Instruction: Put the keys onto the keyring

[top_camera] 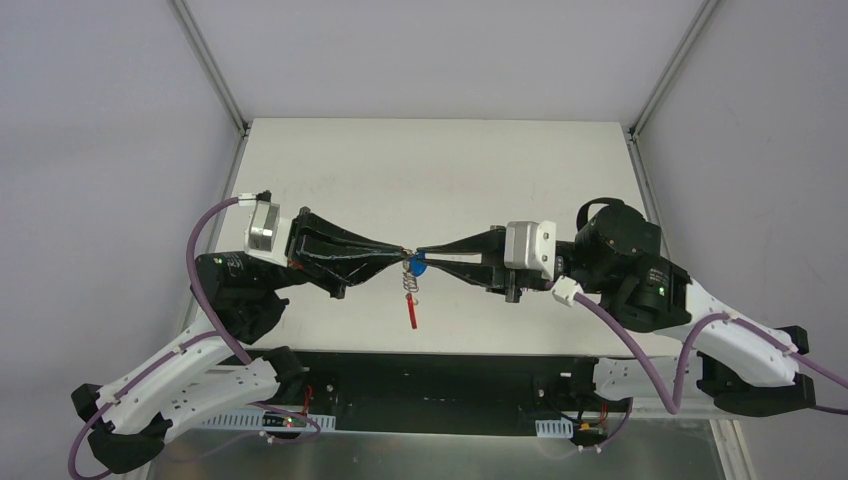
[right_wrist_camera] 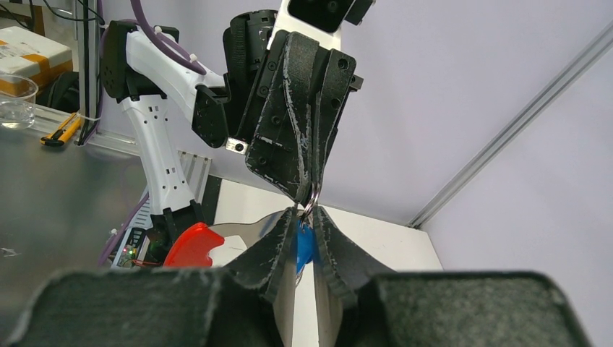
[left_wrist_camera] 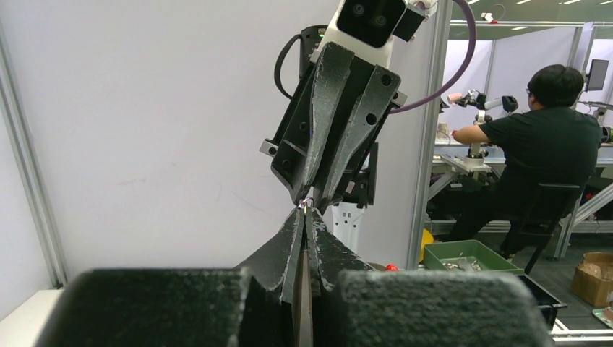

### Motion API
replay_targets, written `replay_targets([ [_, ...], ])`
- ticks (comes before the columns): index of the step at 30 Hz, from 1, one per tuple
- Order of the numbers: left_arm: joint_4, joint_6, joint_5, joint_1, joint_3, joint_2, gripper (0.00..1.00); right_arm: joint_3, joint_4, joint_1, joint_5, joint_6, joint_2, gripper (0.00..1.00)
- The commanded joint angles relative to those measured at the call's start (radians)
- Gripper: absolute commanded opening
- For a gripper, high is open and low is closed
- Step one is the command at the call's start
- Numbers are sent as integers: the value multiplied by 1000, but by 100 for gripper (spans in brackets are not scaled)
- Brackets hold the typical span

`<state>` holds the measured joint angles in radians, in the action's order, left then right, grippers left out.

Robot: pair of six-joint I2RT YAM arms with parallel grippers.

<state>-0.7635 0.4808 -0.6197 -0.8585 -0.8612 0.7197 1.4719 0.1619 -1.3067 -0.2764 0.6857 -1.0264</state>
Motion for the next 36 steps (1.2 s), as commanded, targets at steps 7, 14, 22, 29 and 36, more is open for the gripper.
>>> replay_targets([
  [7, -48, 3, -5, -9, -33, -11, 0, 22, -32, -5, 2, 4, -9, 5],
  [14, -43, -1, -4, -8, -35, -14, 0, 6, -27, -5, 9, 4, 5, 0],
  [22, -49, 5, -1, -8, -44, -10, 0, -45, -36, -5, 24, -3, 42, 0],
  [29, -58, 12, 7, -9, -47, -3, 0, -75, -47, -5, 15, -11, 42, 0],
  [36, -59, 12, 13, -9, -47, -1, 0, -71, -34, -5, -4, -2, 16, 0],
])
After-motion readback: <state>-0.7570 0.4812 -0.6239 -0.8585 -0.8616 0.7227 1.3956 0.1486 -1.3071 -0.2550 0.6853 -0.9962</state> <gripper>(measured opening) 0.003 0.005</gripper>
